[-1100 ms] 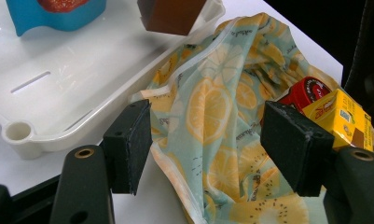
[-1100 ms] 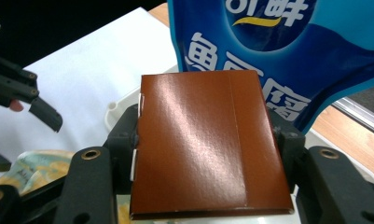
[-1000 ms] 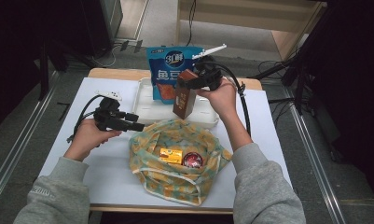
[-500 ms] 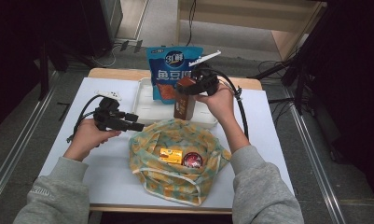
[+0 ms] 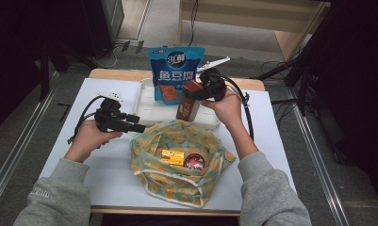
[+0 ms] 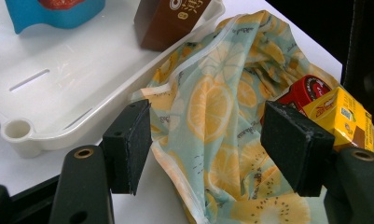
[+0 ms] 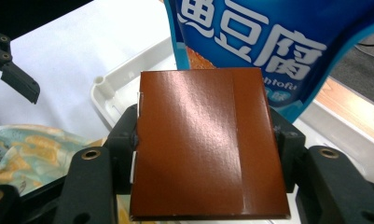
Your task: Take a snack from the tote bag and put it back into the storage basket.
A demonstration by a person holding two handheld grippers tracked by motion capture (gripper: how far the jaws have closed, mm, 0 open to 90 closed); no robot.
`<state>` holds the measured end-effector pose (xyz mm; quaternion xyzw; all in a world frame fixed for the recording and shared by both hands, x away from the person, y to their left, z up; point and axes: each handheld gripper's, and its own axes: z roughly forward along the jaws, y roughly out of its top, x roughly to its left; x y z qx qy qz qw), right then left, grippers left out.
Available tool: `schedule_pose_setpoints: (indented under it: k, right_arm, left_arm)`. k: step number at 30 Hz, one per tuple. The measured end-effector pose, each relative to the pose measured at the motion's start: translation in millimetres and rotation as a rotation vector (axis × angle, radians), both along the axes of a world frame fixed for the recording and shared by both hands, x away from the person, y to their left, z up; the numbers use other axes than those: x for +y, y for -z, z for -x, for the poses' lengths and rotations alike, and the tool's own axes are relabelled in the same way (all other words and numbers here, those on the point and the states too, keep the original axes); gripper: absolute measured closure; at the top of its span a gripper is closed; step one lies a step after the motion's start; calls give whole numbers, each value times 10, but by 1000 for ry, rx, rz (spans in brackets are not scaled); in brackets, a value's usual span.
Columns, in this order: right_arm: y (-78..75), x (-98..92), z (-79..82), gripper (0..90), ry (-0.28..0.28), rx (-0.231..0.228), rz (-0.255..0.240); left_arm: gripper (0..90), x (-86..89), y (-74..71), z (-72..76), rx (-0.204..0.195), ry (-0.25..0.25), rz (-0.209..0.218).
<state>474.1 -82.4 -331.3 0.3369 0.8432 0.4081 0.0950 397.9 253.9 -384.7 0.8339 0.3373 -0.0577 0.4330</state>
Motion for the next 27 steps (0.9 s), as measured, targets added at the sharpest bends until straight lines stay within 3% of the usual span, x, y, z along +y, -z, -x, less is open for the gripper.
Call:
schedule_pose_setpoints:
  k: [27]
  right_arm:
    - [157,-505,252,431,-1,20,-24]
  left_arm:
    - [341,-6,14,-3,5,2,-16]
